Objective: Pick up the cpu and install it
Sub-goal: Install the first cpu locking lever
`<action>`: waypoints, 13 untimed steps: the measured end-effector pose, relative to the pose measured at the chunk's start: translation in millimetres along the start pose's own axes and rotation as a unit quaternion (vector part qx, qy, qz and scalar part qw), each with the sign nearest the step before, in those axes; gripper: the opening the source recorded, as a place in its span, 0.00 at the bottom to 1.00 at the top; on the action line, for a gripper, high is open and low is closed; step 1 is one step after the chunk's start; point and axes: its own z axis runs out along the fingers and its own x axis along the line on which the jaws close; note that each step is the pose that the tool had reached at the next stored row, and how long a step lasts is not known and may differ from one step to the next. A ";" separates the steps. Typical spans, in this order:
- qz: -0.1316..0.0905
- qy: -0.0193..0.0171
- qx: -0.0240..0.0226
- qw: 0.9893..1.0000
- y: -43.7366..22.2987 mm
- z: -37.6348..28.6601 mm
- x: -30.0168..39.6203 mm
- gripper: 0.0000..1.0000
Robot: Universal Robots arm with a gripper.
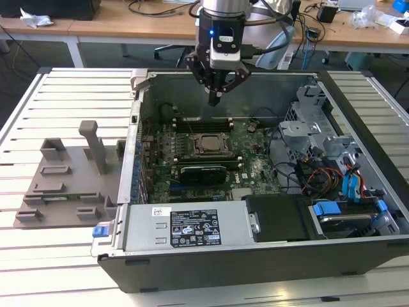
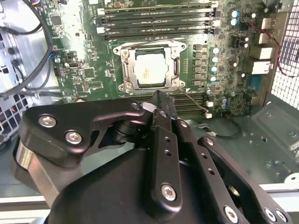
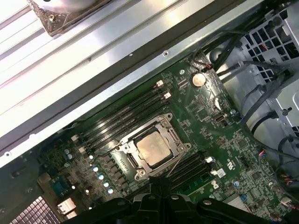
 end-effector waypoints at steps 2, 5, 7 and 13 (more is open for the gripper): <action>-0.012 -0.001 0.000 1.000 0.0 0.0 0.0 0.11; -0.027 -0.001 -0.001 1.000 0.0 0.0 0.0 0.11; -0.037 -0.002 -0.001 0.999 0.0 0.0 0.0 0.11; -0.070 -0.004 -0.002 0.998 0.0 0.0 0.0 0.11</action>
